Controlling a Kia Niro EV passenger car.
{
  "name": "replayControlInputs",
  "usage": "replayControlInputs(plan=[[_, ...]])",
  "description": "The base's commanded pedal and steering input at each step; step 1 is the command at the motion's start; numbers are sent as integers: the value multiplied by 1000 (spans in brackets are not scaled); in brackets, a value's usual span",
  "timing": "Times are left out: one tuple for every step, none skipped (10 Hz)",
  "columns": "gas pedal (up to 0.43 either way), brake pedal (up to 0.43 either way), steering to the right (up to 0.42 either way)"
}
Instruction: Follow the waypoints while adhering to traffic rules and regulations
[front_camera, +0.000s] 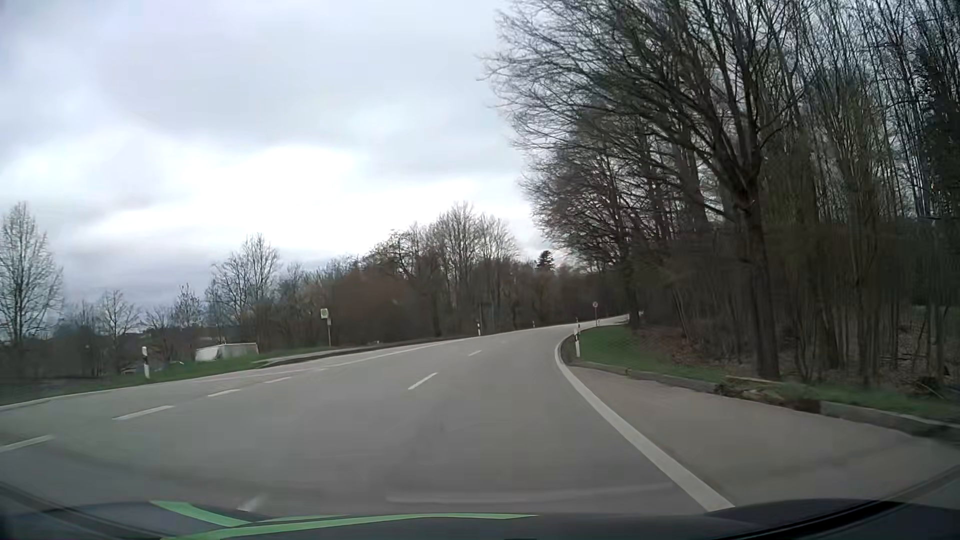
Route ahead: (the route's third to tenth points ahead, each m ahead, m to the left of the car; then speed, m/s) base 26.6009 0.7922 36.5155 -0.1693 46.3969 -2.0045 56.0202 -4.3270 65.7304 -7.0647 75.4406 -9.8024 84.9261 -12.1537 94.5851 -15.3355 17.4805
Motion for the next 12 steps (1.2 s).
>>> replayControlInputs(plan=[[169,0,21],[169,0,21],[169,0,21],[169,0,21],[177,0,21],[177,0,21],[177,0,21],[177,0,21],[177,0,21],[177,0,21],[177,0,21],[177,0,21]])
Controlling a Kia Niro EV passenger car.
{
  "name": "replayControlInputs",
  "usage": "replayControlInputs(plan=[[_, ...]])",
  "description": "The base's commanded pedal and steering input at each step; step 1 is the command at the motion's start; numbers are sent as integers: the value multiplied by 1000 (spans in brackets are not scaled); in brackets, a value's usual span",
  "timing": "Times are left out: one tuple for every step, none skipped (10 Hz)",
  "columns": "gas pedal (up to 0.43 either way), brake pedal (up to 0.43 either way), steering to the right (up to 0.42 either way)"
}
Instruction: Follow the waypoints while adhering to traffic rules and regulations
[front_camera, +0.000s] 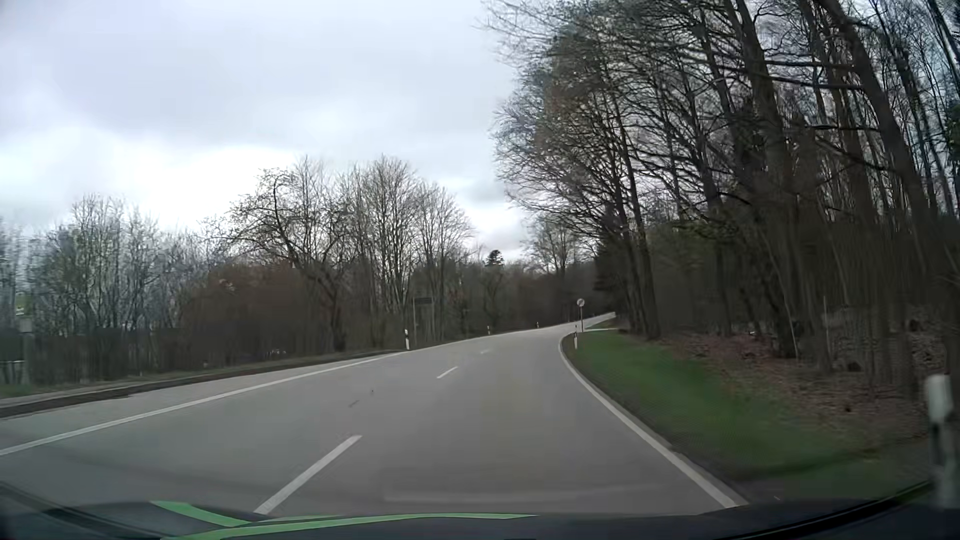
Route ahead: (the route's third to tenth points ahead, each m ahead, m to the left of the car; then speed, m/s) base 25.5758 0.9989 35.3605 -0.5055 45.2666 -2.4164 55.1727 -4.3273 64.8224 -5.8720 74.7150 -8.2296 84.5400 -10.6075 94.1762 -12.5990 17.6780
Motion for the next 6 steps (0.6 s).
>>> replayControlInputs(plan=[[177,0,21],[177,0,22],[177,0,23],[177,0,23],[177,0,24],[177,0,24]])
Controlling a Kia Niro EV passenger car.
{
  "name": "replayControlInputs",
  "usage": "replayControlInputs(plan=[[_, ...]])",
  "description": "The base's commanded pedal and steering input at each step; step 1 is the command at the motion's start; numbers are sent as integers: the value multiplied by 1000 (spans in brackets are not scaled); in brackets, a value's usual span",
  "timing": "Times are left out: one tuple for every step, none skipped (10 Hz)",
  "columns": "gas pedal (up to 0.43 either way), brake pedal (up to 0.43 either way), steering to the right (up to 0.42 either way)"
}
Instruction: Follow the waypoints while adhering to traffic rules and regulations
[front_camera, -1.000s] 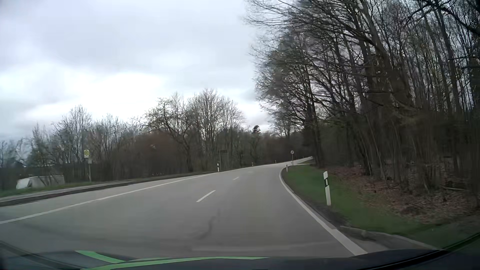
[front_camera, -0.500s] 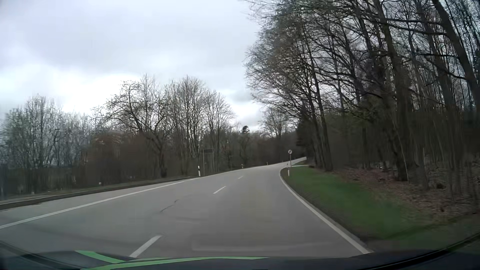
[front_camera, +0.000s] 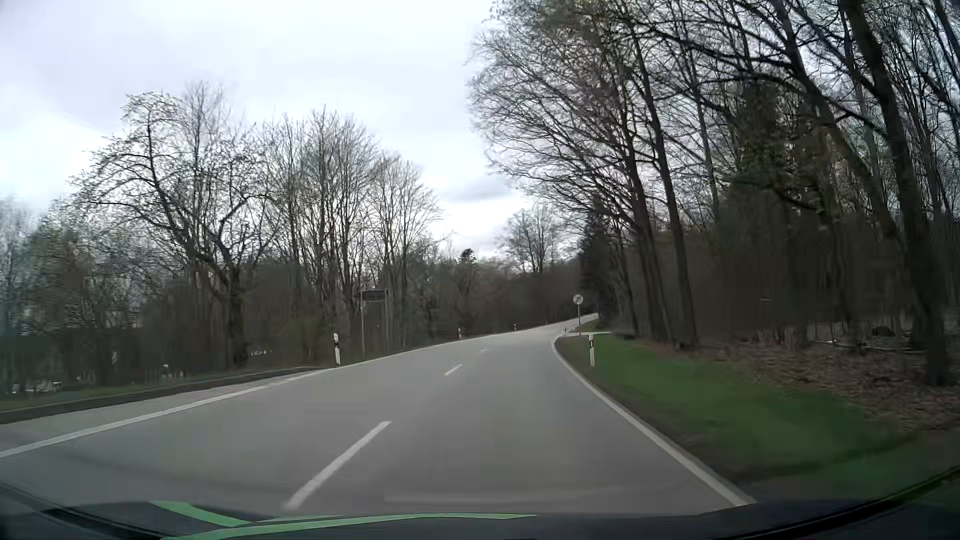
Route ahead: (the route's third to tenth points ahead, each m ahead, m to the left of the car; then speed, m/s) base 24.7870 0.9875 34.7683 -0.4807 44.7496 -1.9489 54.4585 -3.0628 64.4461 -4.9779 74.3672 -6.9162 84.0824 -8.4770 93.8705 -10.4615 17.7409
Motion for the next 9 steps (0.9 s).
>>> replayControlInputs(plan=[[177,0,24],[177,0,23],[177,0,23],[177,0,22],[177,0,20],[177,0,19],[177,0,19],[177,0,18],[177,0,17]])
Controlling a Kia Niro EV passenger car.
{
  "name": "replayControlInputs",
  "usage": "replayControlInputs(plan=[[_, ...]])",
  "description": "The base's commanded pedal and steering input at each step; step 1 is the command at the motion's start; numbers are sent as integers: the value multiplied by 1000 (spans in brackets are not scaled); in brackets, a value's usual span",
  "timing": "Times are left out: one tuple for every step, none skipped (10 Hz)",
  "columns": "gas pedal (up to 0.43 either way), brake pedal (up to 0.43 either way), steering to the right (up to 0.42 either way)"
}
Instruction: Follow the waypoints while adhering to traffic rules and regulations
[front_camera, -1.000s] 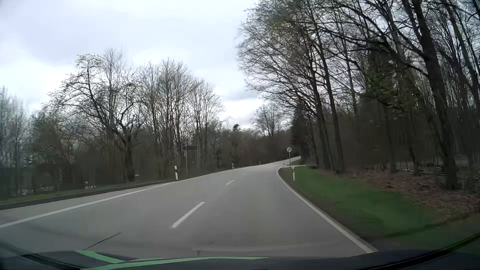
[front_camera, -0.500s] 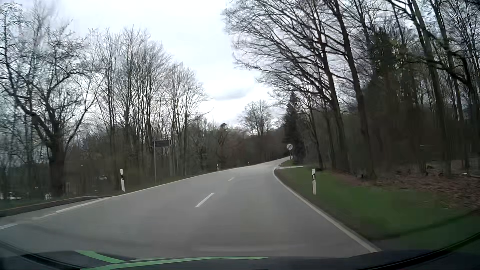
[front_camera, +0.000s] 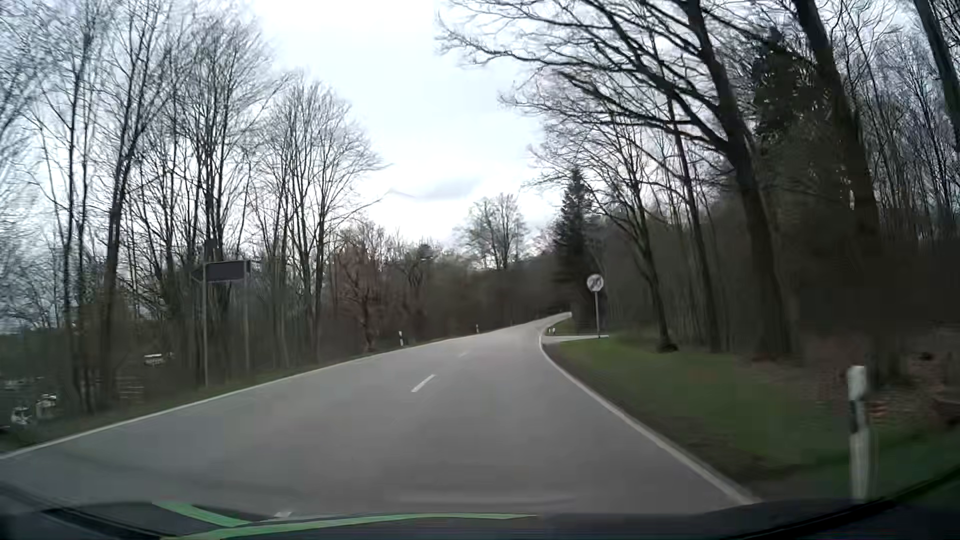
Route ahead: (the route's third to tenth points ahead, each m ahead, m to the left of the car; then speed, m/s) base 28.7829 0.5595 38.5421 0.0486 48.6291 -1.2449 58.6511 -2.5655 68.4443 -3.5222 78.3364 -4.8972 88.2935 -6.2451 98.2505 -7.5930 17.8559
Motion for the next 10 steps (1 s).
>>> replayControlInputs(plan=[[177,0,16],[177,0,15],[177,0,15],[177,0,14],[177,0,12],[177,0,11],[177,0,11],[177,0,11],[177,0,11],[177,0,11]])
